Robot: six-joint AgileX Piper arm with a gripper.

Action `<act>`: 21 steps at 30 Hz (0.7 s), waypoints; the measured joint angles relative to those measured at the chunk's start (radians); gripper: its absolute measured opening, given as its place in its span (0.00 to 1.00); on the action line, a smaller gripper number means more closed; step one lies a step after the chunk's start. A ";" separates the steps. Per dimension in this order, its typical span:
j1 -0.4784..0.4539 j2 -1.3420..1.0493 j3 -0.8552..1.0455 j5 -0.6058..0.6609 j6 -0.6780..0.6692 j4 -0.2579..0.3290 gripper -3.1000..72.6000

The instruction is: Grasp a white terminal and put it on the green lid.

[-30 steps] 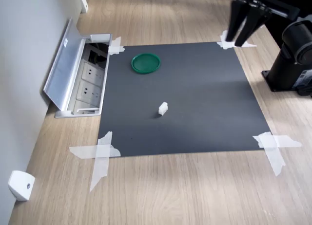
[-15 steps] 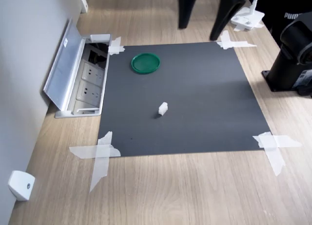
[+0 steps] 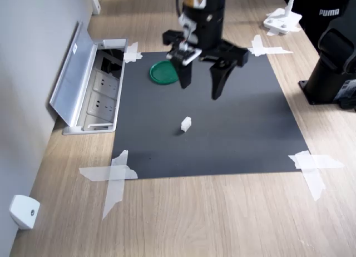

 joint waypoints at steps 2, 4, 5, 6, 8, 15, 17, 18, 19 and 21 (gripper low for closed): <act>0.001 0.006 0.034 -0.039 -0.018 0.000 0.93; 0.010 0.006 0.074 -0.076 -0.034 -0.011 0.93; 0.016 0.006 0.096 -0.093 -0.038 -0.024 0.93; 0.026 0.006 0.117 -0.111 -0.040 -0.038 0.93; 0.040 0.007 0.148 -0.145 -0.040 -0.056 0.93; 0.058 0.018 0.209 -0.246 -0.024 -0.084 0.93; 0.058 0.026 0.221 -0.262 -0.022 -0.093 0.93; 0.058 0.030 0.224 -0.268 -0.017 -0.093 0.93; 0.058 0.032 0.228 -0.277 -0.013 -0.093 0.93; 0.058 0.033 0.232 -0.290 -0.009 -0.093 0.93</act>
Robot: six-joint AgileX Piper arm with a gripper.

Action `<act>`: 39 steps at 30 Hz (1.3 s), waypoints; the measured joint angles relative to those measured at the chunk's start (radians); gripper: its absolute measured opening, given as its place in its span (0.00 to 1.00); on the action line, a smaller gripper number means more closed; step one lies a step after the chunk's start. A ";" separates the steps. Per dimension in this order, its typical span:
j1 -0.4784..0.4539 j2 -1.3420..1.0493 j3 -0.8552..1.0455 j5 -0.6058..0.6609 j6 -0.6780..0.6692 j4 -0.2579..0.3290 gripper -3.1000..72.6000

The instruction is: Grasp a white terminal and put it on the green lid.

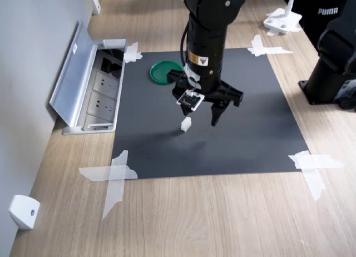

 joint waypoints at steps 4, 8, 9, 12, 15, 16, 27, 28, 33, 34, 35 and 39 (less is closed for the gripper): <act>0.000 0.001 0.008 -0.026 0.001 0.000 0.93; 0.000 0.001 0.008 -0.029 0.001 0.000 0.93; 0.000 0.001 0.008 -0.029 0.001 0.000 0.93; 0.000 0.001 0.008 -0.025 0.001 0.000 0.93; 0.000 0.001 0.004 -0.007 0.001 0.000 0.93; 0.000 0.001 -0.003 0.004 0.001 0.000 0.93; -0.031 0.004 -0.092 0.055 -0.035 0.010 0.93; -0.034 0.008 -0.095 0.055 -0.036 0.010 0.92; -0.043 0.054 -0.096 0.053 -0.035 0.000 0.91; -0.043 0.063 -0.096 0.048 -0.035 -0.008 0.91; -0.043 0.068 -0.096 0.039 -0.035 -0.010 0.91; -0.043 0.073 -0.096 0.009 -0.035 -0.012 0.90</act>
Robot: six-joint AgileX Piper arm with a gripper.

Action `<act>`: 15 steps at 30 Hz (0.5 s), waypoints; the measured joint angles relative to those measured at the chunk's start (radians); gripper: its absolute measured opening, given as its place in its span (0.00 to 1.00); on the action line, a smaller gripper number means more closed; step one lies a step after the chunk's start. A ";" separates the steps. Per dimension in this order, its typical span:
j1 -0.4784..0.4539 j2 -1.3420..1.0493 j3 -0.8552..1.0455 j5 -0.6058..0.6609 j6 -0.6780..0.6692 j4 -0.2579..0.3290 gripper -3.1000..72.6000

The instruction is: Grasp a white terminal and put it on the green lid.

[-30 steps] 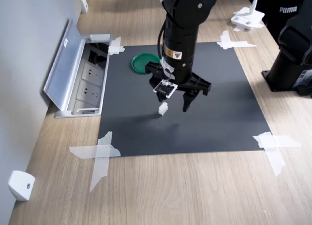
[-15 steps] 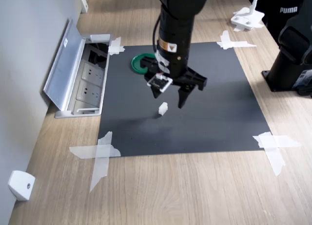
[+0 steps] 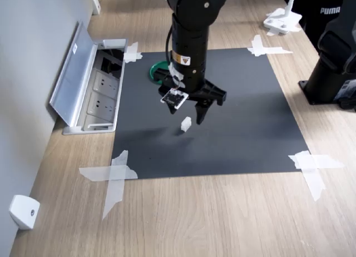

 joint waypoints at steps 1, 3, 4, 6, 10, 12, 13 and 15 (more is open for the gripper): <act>0.000 0.000 0.000 -0.007 0.000 0.000 0.90; 0.000 0.003 0.000 -0.012 0.000 -0.001 0.90; 0.000 0.007 0.000 -0.013 0.000 -0.002 0.90; 0.000 0.023 0.000 -0.014 0.001 -0.007 0.90; 0.000 0.051 0.000 -0.015 0.001 -0.013 0.90; 0.000 0.053 0.000 -0.017 0.001 -0.013 0.90; 0.000 0.053 0.000 -0.020 0.001 -0.015 0.90; 0.000 0.053 0.000 -0.027 0.001 -0.017 0.90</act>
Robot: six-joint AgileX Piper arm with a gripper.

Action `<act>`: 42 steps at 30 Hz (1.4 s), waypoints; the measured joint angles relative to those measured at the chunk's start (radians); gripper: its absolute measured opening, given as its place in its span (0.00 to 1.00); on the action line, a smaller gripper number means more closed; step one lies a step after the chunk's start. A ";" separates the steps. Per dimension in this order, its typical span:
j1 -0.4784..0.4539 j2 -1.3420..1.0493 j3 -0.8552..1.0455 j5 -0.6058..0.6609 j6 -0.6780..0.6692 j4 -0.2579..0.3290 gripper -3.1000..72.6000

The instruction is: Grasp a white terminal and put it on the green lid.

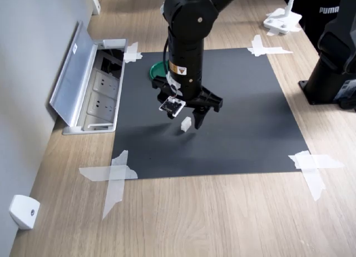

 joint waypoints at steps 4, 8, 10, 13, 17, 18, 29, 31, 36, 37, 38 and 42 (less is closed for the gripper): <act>0.000 0.001 0.000 -0.011 -0.001 -0.001 0.89; 0.000 0.013 0.000 -0.012 -0.001 -0.003 0.87; 0.000 0.022 0.000 -0.012 -0.001 -0.003 0.86; 0.000 0.031 0.000 -0.012 -0.001 -0.003 0.85; 0.000 0.039 0.000 -0.012 -0.001 -0.003 0.83; 0.000 0.040 0.000 -0.012 -0.001 -0.003 0.82; 0.000 0.042 0.000 -0.006 -0.002 -0.003 0.16; 0.000 0.037 0.000 0.002 -0.005 -0.003 0.15; -0.039 -0.038 -0.014 0.057 -0.052 0.011 0.15; -0.064 -0.060 -0.027 0.080 -0.071 0.020 0.15; -0.094 -0.080 -0.042 0.099 -0.087 0.029 0.15; -0.230 -0.133 -0.115 0.192 -0.168 0.060 0.15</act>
